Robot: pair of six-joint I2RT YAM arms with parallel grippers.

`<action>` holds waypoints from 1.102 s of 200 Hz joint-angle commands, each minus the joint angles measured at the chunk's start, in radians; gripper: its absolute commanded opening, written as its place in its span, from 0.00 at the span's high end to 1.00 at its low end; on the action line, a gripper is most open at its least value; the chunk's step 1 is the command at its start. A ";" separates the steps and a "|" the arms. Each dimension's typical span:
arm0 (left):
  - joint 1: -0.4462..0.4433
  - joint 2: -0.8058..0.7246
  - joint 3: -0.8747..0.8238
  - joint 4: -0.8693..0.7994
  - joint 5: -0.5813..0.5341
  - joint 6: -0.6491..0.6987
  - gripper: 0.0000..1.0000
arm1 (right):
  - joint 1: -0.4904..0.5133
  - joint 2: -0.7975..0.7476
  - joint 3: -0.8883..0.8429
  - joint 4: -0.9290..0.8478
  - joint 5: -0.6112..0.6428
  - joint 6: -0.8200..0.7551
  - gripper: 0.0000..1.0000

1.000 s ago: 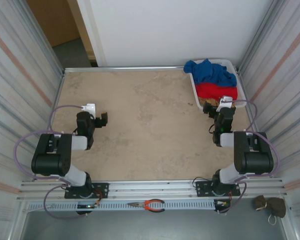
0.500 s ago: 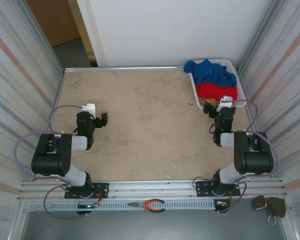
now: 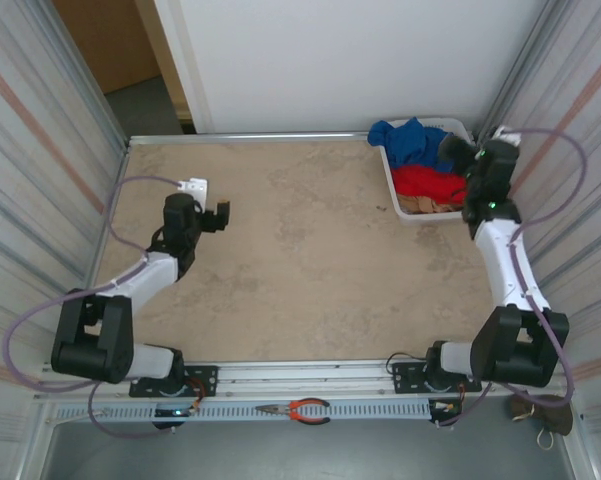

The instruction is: Fold the inside-out t-shirt

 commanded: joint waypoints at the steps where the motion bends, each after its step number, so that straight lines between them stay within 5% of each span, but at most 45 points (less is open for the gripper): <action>1: -0.040 -0.047 0.125 -0.279 -0.011 -0.132 0.01 | -0.005 0.146 0.157 -0.324 -0.171 0.069 0.01; 47: -0.178 -0.019 0.283 -0.415 0.009 -0.204 0.01 | 0.012 0.487 0.495 -0.536 -0.236 0.072 0.01; 105: -0.213 0.069 0.341 -0.436 0.078 -0.263 0.01 | 0.110 0.793 0.786 -0.598 -0.172 0.030 0.03; 123: -0.216 0.090 0.340 -0.435 0.085 -0.266 0.01 | 0.126 0.881 0.905 -0.649 -0.192 0.014 0.23; 155: -0.218 0.108 0.342 -0.441 0.095 -0.275 0.01 | 0.139 0.912 1.051 -0.729 -0.254 -0.030 0.99; 220: -0.209 0.070 0.362 -0.454 0.065 -0.313 0.01 | 0.320 0.530 0.976 -0.670 -0.375 -0.084 1.00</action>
